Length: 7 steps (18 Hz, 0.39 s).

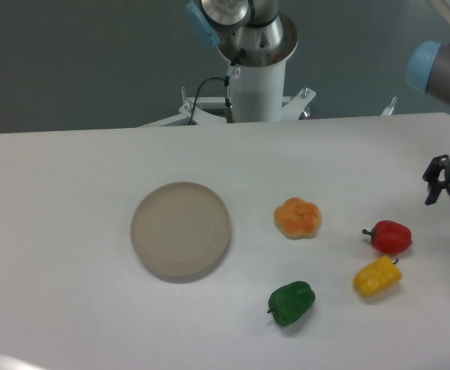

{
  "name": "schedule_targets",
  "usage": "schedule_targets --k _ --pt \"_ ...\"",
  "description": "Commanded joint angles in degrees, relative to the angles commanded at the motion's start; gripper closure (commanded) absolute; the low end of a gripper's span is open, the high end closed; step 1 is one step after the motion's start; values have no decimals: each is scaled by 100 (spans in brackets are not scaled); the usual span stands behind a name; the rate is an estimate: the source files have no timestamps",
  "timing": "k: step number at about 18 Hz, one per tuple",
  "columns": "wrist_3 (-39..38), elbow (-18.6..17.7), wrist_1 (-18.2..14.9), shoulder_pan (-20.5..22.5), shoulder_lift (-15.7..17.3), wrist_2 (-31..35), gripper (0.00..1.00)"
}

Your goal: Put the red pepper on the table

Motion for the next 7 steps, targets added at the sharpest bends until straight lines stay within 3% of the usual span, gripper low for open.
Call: schedule_targets --k 7 --pt "52 55 -184 219 281 71 0"
